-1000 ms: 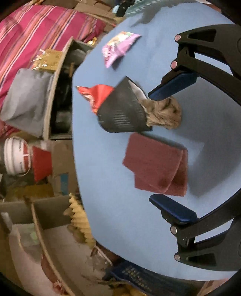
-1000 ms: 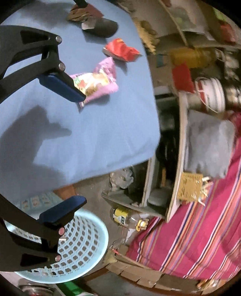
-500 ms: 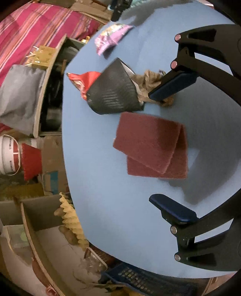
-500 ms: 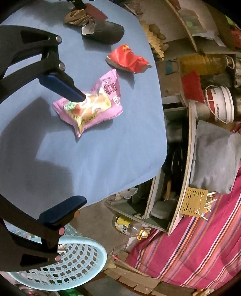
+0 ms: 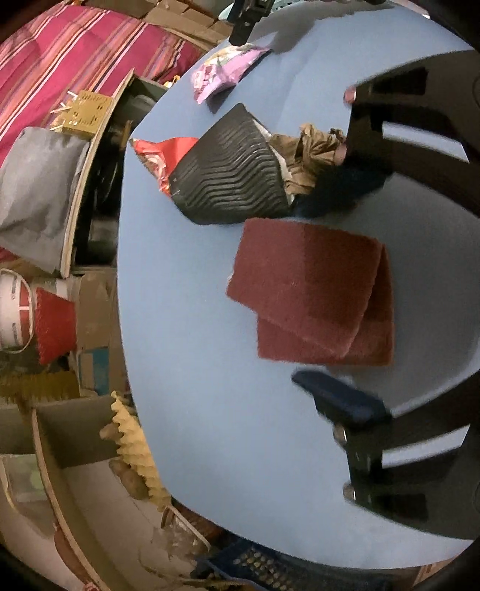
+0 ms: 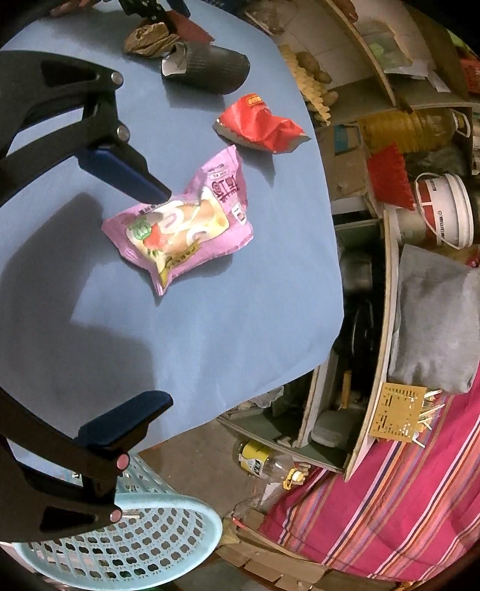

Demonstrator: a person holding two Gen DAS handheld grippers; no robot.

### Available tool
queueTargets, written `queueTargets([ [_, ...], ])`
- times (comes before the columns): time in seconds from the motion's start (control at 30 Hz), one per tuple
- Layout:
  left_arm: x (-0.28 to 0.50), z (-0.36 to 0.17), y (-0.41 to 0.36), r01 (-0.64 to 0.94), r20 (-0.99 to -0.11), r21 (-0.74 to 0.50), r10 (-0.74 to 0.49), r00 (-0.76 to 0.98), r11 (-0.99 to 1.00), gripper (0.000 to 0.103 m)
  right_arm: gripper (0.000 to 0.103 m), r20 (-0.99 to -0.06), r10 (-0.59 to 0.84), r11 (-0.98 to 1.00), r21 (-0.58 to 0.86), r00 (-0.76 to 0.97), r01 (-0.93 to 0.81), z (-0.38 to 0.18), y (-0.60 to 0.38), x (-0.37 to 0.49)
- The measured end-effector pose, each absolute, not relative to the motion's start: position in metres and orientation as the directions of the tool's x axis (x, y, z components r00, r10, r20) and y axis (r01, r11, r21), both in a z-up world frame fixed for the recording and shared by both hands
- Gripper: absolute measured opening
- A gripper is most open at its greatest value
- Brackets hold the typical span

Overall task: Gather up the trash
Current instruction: 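Grasp the top maroon scouring pad with the left tool while the right tool grasps the pink snack bag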

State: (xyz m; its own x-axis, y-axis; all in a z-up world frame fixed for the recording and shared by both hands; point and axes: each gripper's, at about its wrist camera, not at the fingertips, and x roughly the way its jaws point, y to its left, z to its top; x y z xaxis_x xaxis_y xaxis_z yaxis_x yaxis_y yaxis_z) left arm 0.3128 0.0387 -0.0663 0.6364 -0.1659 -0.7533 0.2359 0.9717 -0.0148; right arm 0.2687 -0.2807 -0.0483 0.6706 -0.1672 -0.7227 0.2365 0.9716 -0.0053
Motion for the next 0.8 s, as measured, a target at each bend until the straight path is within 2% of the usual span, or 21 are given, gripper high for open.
queueTargets([
  [0.13, 0.309, -0.065, 0.039, 0.238, -0.742, -0.017, -0.172, 0.648, 0.971, 0.071, 0.099, -0.725, -0.163, 0.973, -0.004, 0.669, 0.232, -0.05, -0.279, 0.269],
  [0.17, 0.309, -0.064, 0.041, 0.238, -0.738, -0.025, -0.179, 0.651, 0.971, 0.062, 0.099, -0.724, -0.162, 0.973, -0.004, 0.67, 0.231, -0.05, -0.279, 0.268],
  [0.47, 0.302, -0.052, 0.05, 0.205, -0.708, -0.025, -0.162, 0.687, 0.978, 0.062, 0.099, -0.719, -0.141, 0.976, 0.014, 0.68, 0.218, -0.05, -0.276, 0.27],
  [0.67, 0.288, -0.029, 0.067, 0.149, -0.642, -0.015, -0.124, 0.756, 0.989, 0.062, 0.099, -0.717, -0.125, 0.98, 0.018, 0.686, 0.197, -0.051, -0.266, 0.274],
  [0.8, 0.285, -0.025, 0.076, 0.118, -0.632, -0.026, -0.108, 0.767, 0.993, 0.062, 0.099, -0.722, -0.117, 0.983, 0.012, 0.682, 0.182, -0.054, -0.259, 0.28],
])
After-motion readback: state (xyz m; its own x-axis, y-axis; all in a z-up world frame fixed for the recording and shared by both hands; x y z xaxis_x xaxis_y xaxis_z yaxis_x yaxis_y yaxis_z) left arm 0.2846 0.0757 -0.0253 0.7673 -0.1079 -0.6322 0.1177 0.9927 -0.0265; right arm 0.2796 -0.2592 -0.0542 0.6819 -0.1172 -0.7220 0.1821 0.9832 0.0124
